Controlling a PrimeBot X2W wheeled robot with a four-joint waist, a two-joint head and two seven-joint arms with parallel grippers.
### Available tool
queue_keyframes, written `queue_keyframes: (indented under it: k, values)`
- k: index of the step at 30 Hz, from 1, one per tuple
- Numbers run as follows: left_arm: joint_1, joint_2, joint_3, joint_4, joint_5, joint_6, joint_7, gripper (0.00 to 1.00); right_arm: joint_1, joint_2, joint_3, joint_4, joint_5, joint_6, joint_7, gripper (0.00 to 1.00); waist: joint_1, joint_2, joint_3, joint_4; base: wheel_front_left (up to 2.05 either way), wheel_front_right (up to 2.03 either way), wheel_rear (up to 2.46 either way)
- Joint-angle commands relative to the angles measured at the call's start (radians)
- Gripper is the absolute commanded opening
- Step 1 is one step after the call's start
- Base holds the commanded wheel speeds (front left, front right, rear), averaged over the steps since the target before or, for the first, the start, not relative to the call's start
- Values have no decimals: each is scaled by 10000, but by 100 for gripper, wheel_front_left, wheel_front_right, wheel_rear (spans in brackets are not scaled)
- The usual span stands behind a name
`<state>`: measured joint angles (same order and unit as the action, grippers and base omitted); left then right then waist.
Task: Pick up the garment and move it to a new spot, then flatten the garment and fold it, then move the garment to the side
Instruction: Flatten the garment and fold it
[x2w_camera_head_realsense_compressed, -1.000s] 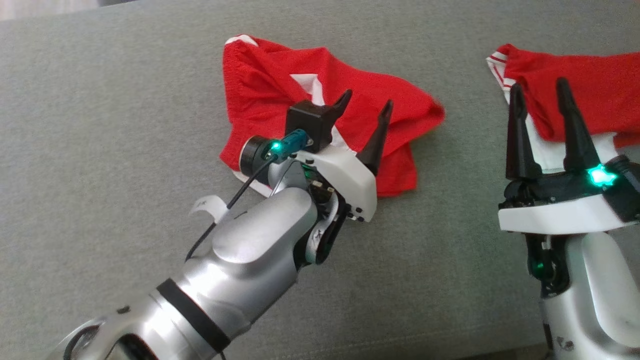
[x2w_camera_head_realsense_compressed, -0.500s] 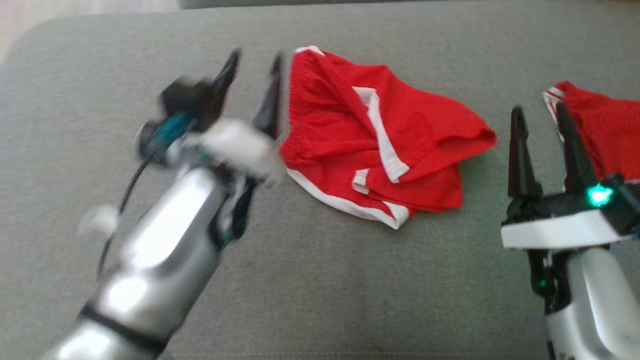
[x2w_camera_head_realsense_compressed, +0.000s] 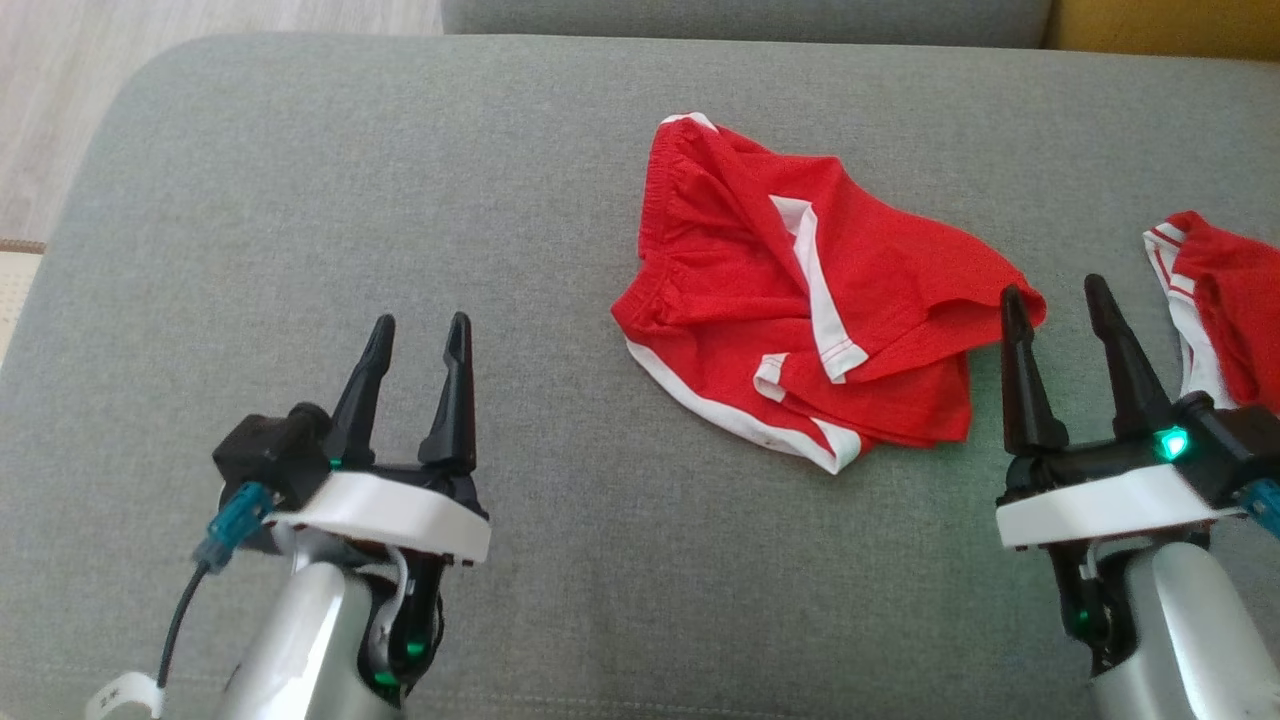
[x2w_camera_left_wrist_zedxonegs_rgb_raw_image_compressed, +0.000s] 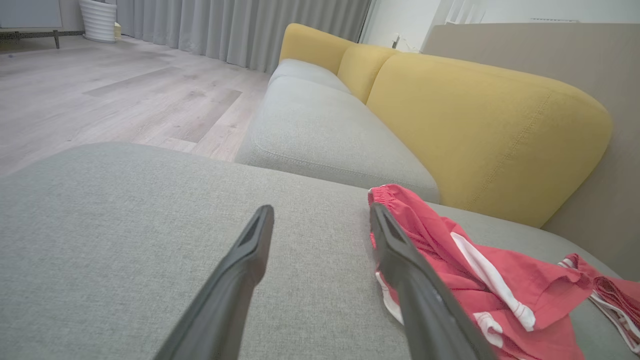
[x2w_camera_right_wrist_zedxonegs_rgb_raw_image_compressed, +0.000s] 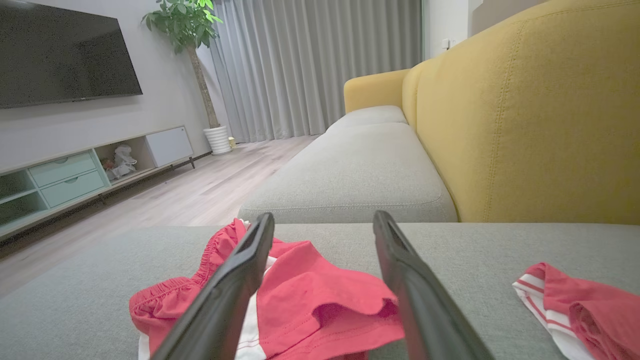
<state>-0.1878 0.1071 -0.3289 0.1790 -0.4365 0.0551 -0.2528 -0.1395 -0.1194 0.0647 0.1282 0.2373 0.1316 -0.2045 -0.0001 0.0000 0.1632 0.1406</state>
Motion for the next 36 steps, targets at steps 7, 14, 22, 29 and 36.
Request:
queue_keyframes:
  k: [7,14,22,29,36]
  values:
    - [-177,-461,1047,-100,775,-762,-89,100,-234,-405,1211,-41,-175,-9,546,100,1,0,-11,115,0,0,0]
    - [-242,-561,981,197,779,-1023,-89,100,-888,-753,2309,1027,-507,-9,1569,100,1,0,257,357,0,0,0]
    - [-381,-566,495,180,318,-825,-89,100,-1659,-876,2590,2108,-667,-9,1858,100,1,0,656,814,0,0,0]
    - [-475,-567,307,137,125,-680,-89,100,-2214,-946,2416,2989,-786,-9,2011,100,1,0,895,1205,0,0,0]
    - [-452,-568,362,116,53,-595,-89,100,-2482,-913,2126,3512,-928,-9,2013,0,1,0,909,1193,0,0,0]
